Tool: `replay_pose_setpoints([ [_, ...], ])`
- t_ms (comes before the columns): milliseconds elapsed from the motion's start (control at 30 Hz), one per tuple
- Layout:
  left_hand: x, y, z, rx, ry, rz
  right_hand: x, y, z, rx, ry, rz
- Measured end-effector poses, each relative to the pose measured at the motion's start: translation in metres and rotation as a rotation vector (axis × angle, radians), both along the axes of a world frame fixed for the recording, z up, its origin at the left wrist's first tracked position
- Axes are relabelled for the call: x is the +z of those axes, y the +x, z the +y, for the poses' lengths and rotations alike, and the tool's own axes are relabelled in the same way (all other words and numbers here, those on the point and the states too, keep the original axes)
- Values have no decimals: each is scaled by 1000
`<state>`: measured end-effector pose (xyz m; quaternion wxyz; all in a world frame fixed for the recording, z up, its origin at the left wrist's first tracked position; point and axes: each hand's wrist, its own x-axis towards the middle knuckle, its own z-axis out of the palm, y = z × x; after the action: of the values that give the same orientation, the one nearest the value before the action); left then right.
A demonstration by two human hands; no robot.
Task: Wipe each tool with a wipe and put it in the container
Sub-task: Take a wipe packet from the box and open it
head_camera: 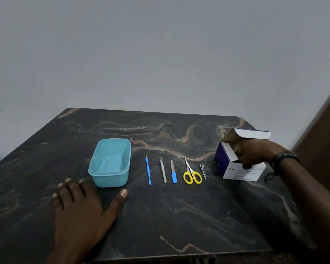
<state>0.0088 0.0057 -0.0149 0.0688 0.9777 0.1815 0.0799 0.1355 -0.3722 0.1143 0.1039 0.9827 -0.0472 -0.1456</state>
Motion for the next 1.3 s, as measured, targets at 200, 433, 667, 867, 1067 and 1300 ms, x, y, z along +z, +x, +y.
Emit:
replay_pose_setpoints([
  [200, -2, 1, 1, -7, 1, -4, 0, 1, 3, -19, 27, 33],
  [433, -1, 0, 2, -11, 2, -3, 7, -1, -1, 19, 149, -92],
  [667, -1, 0, 3, -13, 16, 7, 6, -8, -12, 61, 310, -297],
  [867, 2, -1, 2, -15, 10, 12, -2, -11, -17, 11, 333, -424],
  [1067, 3, -1, 2, -17, 17, 6, -8, -19, -21, -33, 326, -520],
  [1300, 0, -1, 4, -19, 15, -8, 0, -66, -11, -156, 363, -759],
])
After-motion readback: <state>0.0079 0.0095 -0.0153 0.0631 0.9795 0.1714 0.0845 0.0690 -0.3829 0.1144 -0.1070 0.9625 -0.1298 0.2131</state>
